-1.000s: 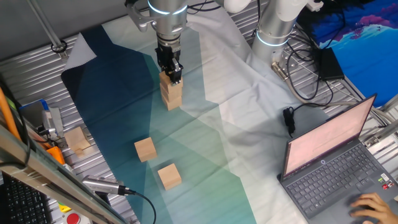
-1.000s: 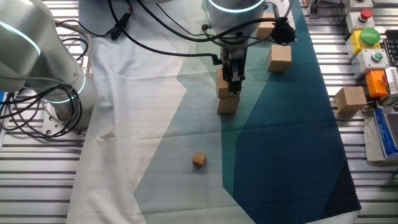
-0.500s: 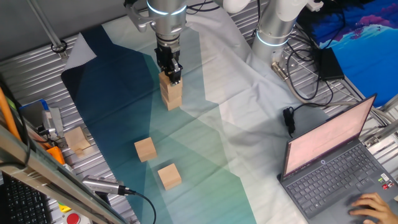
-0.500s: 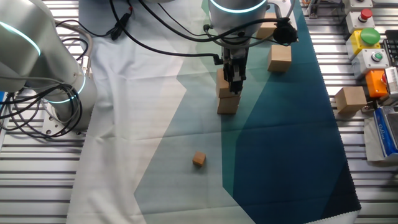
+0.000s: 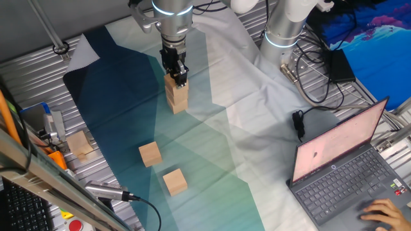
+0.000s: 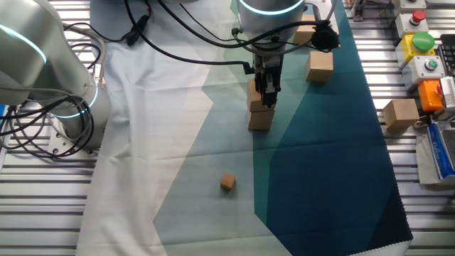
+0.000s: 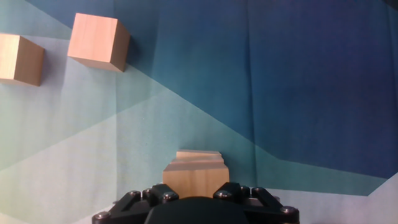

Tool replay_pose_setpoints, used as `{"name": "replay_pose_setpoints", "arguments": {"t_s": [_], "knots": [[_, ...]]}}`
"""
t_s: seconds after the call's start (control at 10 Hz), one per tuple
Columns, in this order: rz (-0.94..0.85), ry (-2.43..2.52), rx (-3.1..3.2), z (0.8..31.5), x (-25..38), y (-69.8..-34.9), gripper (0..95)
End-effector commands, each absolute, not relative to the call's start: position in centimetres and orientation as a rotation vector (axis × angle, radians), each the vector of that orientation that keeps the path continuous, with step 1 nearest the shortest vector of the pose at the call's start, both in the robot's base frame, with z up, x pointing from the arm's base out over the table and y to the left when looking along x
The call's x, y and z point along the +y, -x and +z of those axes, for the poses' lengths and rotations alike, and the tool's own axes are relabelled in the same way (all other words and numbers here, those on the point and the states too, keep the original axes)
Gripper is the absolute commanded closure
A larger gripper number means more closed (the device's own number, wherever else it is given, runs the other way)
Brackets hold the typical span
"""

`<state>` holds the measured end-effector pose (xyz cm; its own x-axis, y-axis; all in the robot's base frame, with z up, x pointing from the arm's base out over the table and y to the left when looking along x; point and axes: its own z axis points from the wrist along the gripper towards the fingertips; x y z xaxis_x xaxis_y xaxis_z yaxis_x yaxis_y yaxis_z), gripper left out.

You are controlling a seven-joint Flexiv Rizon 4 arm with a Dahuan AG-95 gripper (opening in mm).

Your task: Stack the blocks in a vertical line of five

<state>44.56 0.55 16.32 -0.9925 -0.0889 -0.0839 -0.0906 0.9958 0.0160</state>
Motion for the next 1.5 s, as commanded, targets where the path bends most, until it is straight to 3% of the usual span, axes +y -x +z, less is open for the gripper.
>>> {"name": "replay_pose_setpoints", "arguments": {"t_s": [0.1,0.7,0.8,0.9,1.0,1.5], "knots": [[0.031,0.14,3.055,16.3,0.57,-44.58,76.0],[0.041,0.215,3.031,16.78,0.51,-45.29,76.0],[0.041,0.217,3.031,16.8,0.52,-45.31,0.0],[0.041,0.221,3.031,16.81,0.52,-45.3,0.0],[0.041,0.226,3.029,16.86,0.53,-45.33,19.0],[0.052,0.221,3.029,17.12,0.64,-45.27,19.0]]}}
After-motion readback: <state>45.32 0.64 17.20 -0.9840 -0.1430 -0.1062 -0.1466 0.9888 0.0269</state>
